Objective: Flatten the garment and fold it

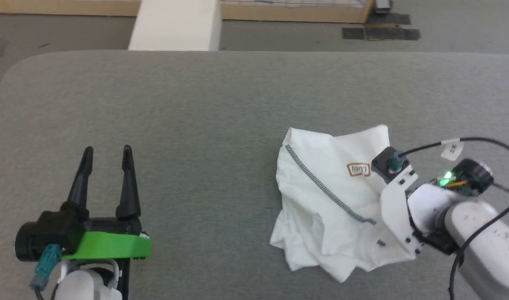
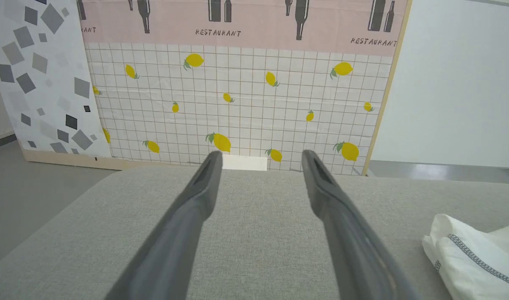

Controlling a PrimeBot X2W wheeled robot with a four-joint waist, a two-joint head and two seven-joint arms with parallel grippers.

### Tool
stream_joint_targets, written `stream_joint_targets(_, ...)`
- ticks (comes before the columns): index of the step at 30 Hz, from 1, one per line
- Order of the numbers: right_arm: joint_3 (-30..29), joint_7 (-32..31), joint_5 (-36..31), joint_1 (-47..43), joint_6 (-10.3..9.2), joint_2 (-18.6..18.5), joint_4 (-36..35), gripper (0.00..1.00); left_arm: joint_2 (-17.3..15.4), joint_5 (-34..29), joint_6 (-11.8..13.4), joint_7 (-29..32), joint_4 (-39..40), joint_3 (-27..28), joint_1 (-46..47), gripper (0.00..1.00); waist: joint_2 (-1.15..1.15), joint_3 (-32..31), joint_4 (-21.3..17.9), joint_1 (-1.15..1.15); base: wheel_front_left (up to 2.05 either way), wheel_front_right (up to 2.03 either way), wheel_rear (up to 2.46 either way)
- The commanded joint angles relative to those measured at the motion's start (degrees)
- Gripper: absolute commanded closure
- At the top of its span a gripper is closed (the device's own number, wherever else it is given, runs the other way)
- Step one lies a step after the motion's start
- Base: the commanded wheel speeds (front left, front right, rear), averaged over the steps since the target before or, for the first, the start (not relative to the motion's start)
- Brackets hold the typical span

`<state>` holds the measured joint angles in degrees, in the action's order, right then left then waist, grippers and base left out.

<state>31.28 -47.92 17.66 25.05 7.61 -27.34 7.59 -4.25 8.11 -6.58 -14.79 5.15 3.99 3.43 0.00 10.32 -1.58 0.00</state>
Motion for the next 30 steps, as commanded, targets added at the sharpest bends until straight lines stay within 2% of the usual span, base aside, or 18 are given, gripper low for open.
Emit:
stream_joint_targets(1, 1.13, -0.17, 1.02, 2.28, -0.12, -1.84, -0.38, 1.00, -0.36, -0.39, 0.14, -0.21, 0.53, 0.23, 0.03, 0.00, 0.00, 3.19, -8.47, 0.00, 0.00, 0.00, 0.00)
stream_joint_targets(6, 5.77, 0.73, 4.82, 8.19, -0.12, -8.39, 0.52, 1.00, -1.22, -0.55, -0.04, -0.21, 1.53, 0.39, 1.71, 0.00, 0.00, 6.22, -13.33, 0.00, 0.00, 0.00, 0.00)
stream_joint_targets(10, 5.01, 4.29, 5.95, 13.40, -0.12, -13.35, 5.05, 1.00, -2.71, -1.04, -0.30, -0.21, 3.14, -0.83, 4.21, 0.00, 0.00, 11.74, -15.19, 0.00, 0.00, 0.00, 0.00)
stream_joint_targets(18, -1.64, 9.07, 2.86, 17.52, -0.12, -17.04, 13.59, 1.00, -5.43, -1.29, -0.44, 0.39, 5.62, -1.39, 7.21, 0.00, 0.00, 19.06, -12.91, 0.00, 0.00, 0.00, 0.00)
stream_joint_targets(27, -13.24, 11.24, -3.25, 18.52, -0.12, -20.53, 19.82, 1.00, -6.45, -1.01, -0.16, 0.66, 7.18, -1.30, 8.68, 0.00, 0.00, 24.05, -8.89, 0.00, 0.00, 0.00, 0.00)
stream_joint_targets(30, -17.77, 10.95, -5.42, 18.09, -0.12, -20.66, 21.34, 1.00, -6.53, -0.93, -0.07, 0.56, 7.10, -1.43, 8.95, 0.00, 0.00, 24.49, -7.96, 0.00, 0.00, 0.00, 0.00)
